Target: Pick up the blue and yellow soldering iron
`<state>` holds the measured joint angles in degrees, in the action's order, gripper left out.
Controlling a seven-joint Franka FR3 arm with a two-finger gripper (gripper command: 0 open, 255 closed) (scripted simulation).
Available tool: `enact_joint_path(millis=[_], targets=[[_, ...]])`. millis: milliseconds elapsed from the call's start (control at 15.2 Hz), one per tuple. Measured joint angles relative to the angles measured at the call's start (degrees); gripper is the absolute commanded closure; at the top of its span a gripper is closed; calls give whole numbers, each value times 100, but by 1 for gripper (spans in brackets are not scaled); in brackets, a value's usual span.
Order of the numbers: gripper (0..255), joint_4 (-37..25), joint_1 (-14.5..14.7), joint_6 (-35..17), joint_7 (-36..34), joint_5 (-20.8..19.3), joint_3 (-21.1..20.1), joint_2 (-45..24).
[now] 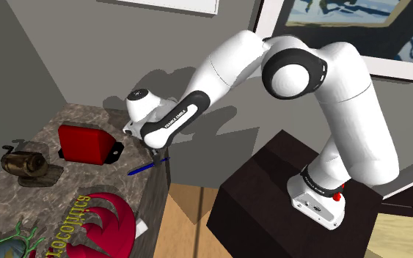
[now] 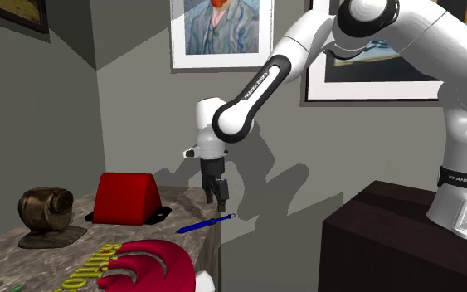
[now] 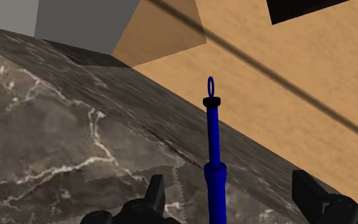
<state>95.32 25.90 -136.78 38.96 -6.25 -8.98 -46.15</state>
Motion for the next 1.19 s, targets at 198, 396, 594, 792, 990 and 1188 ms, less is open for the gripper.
enact_joint_path(millis=[198, 396, 594, 792, 990, 1188], targets=[[0, -148, 50, -81, 34, -52, 13, -230], [0, -267, 59, -170, 53, -75, 38, -439], [255, -355, 78, -249, 49, -90, 56, -606], [255, -372, 76, -269, 41, -95, 68, -601], [255, -354, 78, -281, 37, -96, 68, -594], [255, -357, 75, -276, 45, -95, 64, -595]])
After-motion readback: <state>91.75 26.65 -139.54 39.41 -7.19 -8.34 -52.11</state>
